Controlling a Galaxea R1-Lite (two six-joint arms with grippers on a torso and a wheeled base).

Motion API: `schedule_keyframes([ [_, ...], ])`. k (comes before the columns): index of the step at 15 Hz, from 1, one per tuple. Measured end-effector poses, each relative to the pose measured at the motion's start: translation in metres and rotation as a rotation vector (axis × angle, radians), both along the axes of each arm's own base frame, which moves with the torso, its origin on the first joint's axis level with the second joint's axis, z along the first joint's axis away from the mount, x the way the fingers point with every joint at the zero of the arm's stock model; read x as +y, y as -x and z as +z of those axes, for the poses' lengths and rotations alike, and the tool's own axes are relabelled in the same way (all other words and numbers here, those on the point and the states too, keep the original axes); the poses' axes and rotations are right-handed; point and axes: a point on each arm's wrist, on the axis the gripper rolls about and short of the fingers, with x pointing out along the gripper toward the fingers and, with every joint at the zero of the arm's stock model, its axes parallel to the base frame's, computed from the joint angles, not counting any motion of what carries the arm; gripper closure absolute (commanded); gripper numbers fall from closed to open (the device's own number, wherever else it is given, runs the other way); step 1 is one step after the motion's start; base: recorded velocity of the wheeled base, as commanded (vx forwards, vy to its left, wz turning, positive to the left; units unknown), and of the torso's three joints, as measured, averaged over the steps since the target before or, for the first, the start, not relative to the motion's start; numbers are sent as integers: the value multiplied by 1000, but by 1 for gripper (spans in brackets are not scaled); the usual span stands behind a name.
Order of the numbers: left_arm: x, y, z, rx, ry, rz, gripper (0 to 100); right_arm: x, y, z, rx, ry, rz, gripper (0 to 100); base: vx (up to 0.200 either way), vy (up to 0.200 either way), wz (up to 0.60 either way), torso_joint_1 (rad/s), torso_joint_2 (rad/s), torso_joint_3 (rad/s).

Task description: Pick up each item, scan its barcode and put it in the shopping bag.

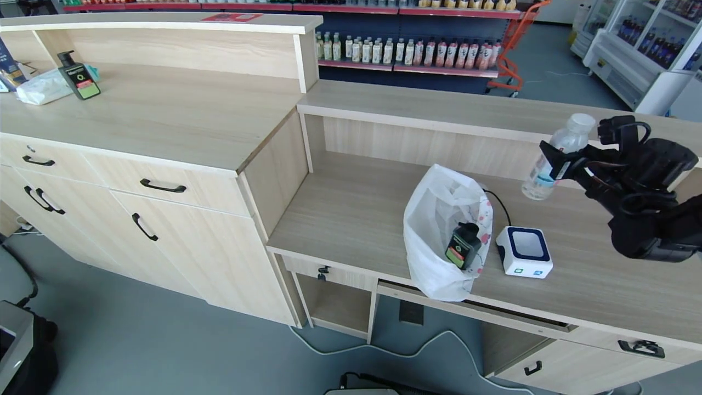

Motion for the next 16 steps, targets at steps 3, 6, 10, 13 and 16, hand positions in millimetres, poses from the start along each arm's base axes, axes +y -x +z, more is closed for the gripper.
schedule_keyframes([
  [3, 0, 0, 0, 0, 0, 0, 0, 24, -15, -18, 27, 14, 131, 100, 0, 0, 0, 0, 0, 0],
  [6, 0, 0, 0, 0, 0, 0, 0, 42, -31, -40, 57, 1, 183, 100, 0, 0, 0, 0, 0, 0],
  [10, 0, 0, 0, 0, 0, 0, 0, 50, -49, -72, 103, 3, 243, 100, 0, 0, 0, 0, 0, 0],
  [13, 0, 0, 0, 0, 0, -1, 0, 53, -57, -93, 127, 9, 257, 100, 0, 0, 0, 0, 0, 0],
  [16, 0, 0, 0, 0, 0, 0, 0, 45, -61, -114, 153, 28, 232, 100, 0, 0, 0, 0, 0, 0],
])
